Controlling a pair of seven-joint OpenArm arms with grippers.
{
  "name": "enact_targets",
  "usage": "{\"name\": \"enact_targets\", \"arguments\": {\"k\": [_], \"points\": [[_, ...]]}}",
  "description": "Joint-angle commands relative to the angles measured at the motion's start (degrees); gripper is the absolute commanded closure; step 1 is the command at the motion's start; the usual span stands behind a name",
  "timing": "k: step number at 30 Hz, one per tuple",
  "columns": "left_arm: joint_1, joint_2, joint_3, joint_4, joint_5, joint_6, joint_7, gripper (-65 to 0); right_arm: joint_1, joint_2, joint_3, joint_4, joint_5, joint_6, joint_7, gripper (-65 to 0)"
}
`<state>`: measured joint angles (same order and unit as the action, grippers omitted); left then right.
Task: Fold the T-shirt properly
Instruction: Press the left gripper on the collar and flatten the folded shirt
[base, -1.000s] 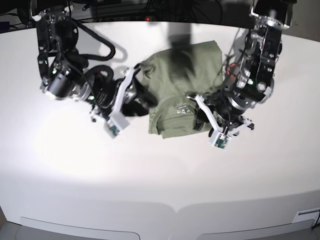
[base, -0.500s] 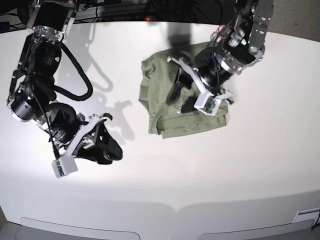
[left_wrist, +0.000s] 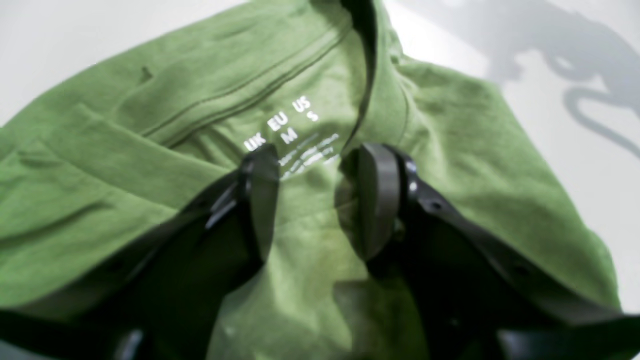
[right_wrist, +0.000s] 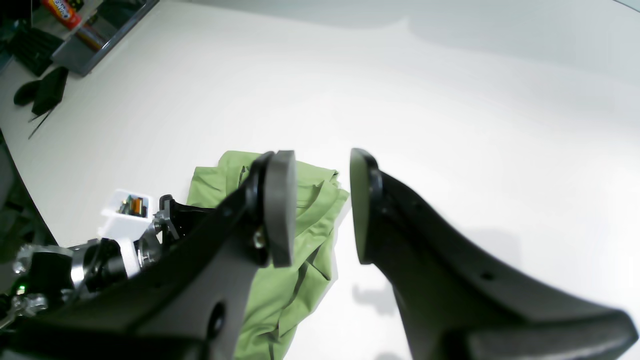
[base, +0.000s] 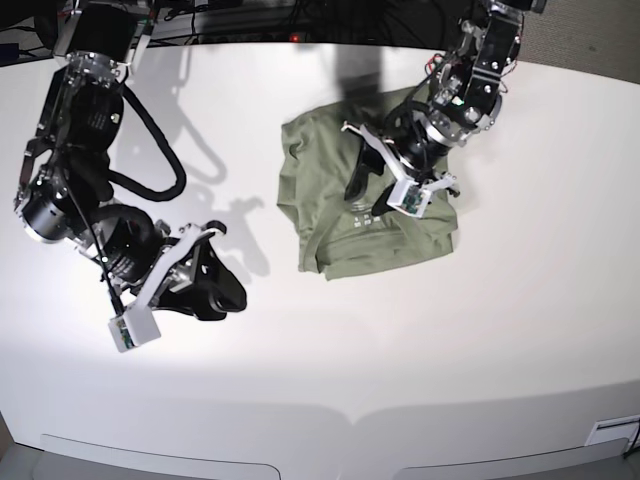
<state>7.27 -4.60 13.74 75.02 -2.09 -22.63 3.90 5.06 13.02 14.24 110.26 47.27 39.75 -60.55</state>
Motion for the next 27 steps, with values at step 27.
{"name": "enact_targets", "arguments": {"k": [27], "points": [[-1.55, -0.17, -0.09, -6.25, 9.14, 0.87, -18.32, -24.9, 0.96, 0.46, 0.22, 0.98, 1.36, 0.25, 1.33, -18.9]]}}
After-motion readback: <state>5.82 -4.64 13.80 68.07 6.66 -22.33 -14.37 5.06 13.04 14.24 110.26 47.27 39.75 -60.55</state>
